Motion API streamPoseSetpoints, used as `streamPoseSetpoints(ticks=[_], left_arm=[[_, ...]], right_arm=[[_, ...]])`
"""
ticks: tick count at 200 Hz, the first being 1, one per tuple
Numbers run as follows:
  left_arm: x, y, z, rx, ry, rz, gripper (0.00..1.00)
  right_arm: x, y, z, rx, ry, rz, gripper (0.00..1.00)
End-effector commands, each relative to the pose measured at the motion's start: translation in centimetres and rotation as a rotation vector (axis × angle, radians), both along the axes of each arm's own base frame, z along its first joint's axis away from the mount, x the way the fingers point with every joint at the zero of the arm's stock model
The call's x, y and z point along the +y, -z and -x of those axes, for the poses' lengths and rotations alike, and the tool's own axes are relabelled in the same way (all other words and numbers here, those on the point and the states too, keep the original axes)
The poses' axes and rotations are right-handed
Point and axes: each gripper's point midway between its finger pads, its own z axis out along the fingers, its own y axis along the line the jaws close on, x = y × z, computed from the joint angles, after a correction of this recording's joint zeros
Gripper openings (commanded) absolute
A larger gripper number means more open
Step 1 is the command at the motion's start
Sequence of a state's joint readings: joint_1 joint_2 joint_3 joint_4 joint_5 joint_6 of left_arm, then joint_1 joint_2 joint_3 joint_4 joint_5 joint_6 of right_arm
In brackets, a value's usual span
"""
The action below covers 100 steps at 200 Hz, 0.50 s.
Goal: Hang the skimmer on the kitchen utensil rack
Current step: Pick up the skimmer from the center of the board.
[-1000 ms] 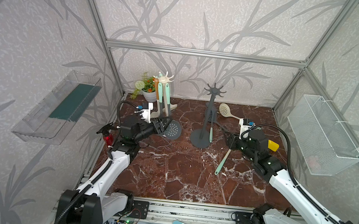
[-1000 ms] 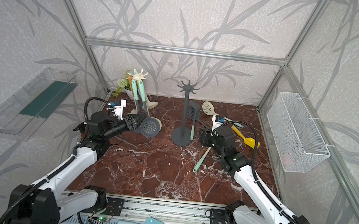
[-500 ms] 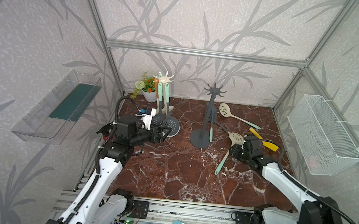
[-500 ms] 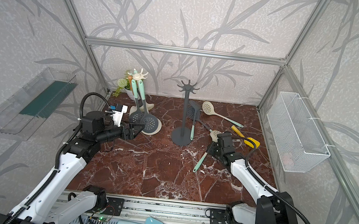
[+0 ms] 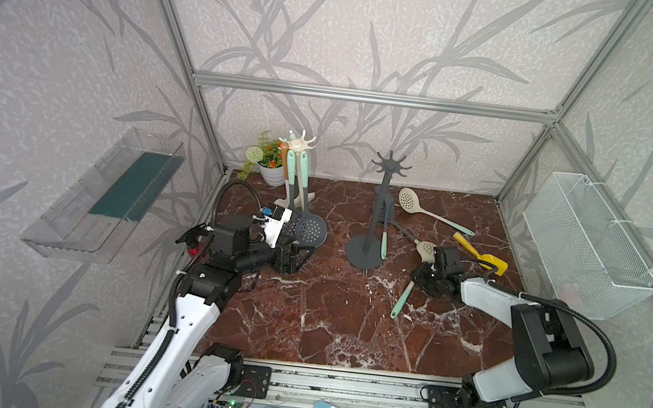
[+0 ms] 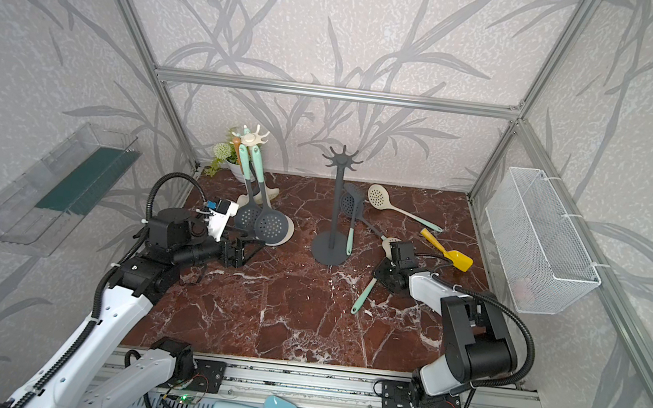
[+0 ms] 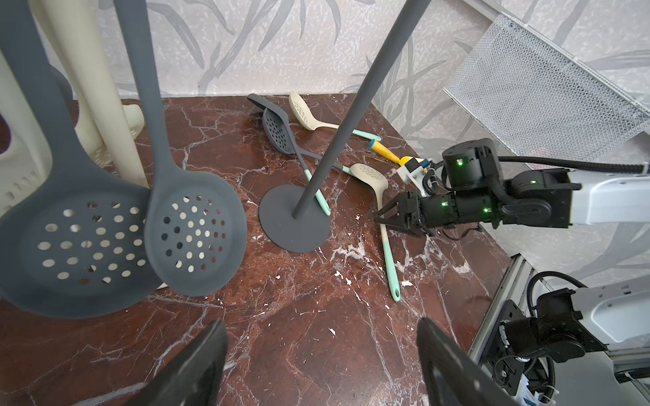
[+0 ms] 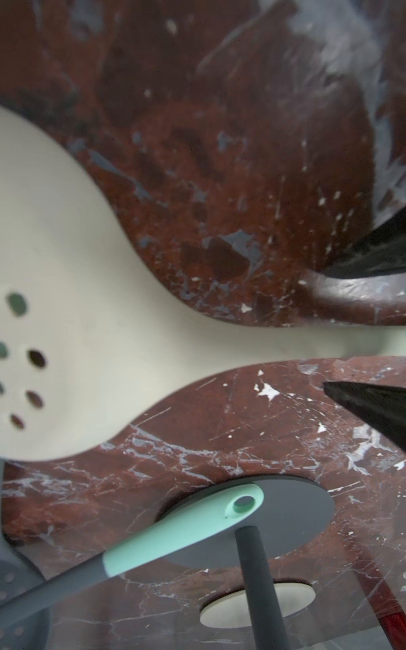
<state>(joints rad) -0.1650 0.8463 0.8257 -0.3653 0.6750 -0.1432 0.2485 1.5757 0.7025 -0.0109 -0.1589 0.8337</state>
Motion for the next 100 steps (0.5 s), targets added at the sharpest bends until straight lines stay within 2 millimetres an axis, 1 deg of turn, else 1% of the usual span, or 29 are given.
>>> streamPoseSetpoints(ticks=[1,14,30,51,61,69,100], left_arm=[[-0.5,-0.9,0.7,-0.055,0.046,-0.005,0.83],[-0.7,-1.0,1.0,-0.061,0.065,-0.003,0.83],[-0.8,-1.2,1.2,-0.074,0.079,0.003,0.83],[-1.2,-1.6,1.7,-0.096,0.105,0.009,0.82],[-1.5,-1.9,2.0,-0.114,0.126,0.013,0.81],[-1.9,-2.2,2.5,-0.135,0.151,0.006,0.8],[-3.7,-2.7,4.6,-0.224,0.249,-0.085,0.8]], right_arm=[[1.3,-0.7,-2.4,-0.071,0.005,-0.087,0.46],[1.6,-0.8,-3.2,-0.101,0.016,-0.113,0.42],[1.8,-1.7,-4.3,-0.158,0.016,-0.142,0.29],[1.6,-4.0,-4.8,-0.218,0.018,-0.137,0.14],[1.5,-5.2,-4.8,-0.239,0.023,-0.141,0.05],[1.3,-6.1,-4.6,-0.244,0.029,-0.146,0.0],[0.6,-9.4,-2.9,-0.252,0.045,-0.141,0.0]])
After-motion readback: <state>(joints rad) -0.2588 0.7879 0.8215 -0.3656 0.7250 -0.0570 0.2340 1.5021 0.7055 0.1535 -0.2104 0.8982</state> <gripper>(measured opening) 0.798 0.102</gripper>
